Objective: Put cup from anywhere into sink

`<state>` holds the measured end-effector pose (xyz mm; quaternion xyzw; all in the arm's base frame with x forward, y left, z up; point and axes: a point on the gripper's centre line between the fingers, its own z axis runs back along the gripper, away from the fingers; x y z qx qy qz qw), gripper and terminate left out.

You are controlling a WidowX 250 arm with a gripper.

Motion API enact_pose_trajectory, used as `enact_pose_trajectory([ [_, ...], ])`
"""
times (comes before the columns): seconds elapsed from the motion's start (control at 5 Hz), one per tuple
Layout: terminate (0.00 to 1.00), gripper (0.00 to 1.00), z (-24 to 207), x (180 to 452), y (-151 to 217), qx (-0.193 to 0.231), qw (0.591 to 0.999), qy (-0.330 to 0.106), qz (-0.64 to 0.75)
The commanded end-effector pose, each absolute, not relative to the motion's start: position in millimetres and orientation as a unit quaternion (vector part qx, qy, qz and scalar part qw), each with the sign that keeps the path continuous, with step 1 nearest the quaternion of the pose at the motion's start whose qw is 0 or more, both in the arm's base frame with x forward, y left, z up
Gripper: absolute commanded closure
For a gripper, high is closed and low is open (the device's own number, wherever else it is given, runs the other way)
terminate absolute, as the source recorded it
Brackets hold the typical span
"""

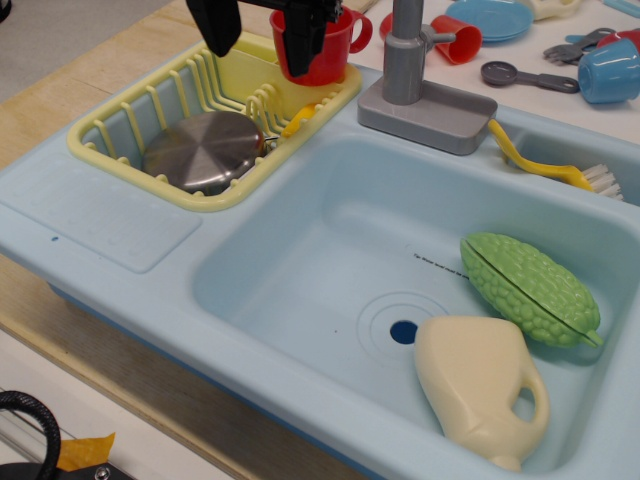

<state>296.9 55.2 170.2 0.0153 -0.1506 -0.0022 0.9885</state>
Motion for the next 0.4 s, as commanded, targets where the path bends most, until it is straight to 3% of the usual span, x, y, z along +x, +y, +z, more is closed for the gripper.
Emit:
enact_pose_trajectory([
  [0.0,0.0,0.0,185,311,62,0.012,0.971,-0.2,-0.133],
  [0.2,0.0,0.0,195,322,59,0.018,0.959,-0.212,-0.186],
])
